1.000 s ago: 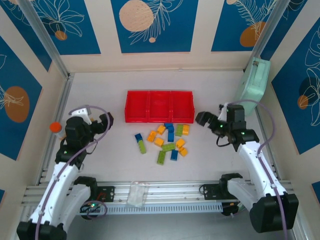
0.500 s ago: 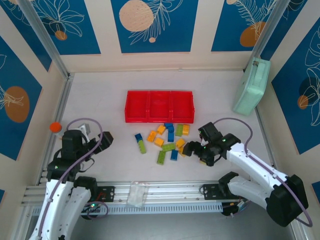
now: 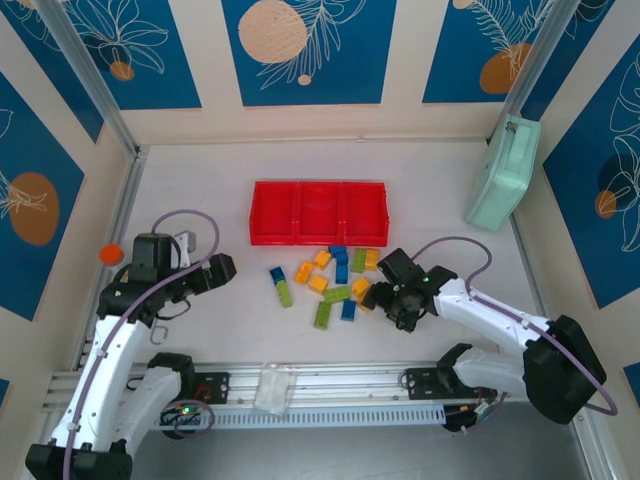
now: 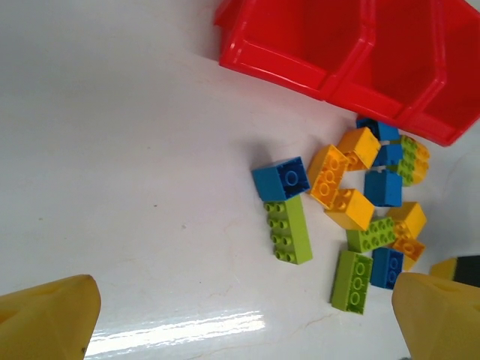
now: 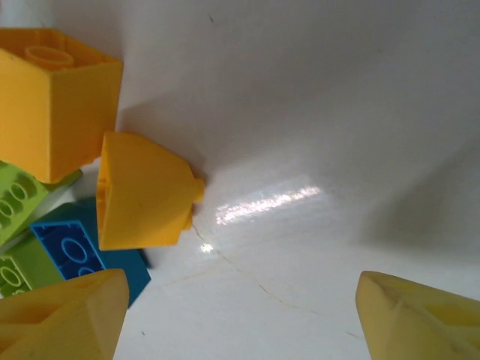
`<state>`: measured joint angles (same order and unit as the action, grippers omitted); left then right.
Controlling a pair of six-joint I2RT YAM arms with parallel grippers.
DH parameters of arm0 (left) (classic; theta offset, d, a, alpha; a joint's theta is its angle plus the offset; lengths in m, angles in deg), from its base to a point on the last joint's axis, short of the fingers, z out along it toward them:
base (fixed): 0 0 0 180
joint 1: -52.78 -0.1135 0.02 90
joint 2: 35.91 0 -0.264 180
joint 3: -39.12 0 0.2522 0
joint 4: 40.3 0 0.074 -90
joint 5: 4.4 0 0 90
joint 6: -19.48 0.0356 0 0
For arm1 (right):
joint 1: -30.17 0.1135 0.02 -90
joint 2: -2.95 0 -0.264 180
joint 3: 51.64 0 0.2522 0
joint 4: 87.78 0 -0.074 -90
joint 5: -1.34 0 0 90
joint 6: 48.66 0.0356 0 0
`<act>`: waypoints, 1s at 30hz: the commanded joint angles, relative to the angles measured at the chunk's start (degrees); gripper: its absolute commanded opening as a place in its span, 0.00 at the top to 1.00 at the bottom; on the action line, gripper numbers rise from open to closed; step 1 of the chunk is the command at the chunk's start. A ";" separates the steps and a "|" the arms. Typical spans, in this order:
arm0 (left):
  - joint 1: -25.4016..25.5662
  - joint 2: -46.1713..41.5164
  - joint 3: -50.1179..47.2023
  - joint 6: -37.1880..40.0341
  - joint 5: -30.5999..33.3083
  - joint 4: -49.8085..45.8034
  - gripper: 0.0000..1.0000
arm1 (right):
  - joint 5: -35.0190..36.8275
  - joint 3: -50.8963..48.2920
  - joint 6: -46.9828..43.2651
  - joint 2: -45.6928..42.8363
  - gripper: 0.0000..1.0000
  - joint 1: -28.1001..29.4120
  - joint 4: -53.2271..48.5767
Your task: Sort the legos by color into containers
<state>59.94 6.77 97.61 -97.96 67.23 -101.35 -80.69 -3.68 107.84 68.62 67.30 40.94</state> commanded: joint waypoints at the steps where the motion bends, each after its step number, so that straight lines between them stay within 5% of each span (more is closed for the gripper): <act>1: 0.36 0.07 -0.27 3.54 -5.48 1.01 0.01 | 2.11 2.81 -0.09 1.74 0.20 1.32 1.11; 14: 0.40 1.91 -1.21 4.34 -8.71 2.82 0.01 | 3.50 6.28 -4.36 9.27 0.22 2.40 2.54; 20: 0.40 0.84 -1.14 4.25 -7.72 2.48 0.01 | 6.52 6.81 -8.64 10.36 0.33 3.29 0.77; 25: 0.46 -0.31 -1.22 4.25 -7.46 2.43 0.00 | 11.66 8.00 -13.32 7.96 0.38 2.16 -6.00; 30: 0.42 -0.31 -1.14 4.24 -6.96 2.37 0.01 | 9.56 6.61 -15.53 2.49 0.38 -1.56 -7.01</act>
<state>59.94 6.94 96.73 -94.42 60.04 -99.29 -71.86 2.94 94.94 74.23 67.17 37.03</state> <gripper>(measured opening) 0.994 0.615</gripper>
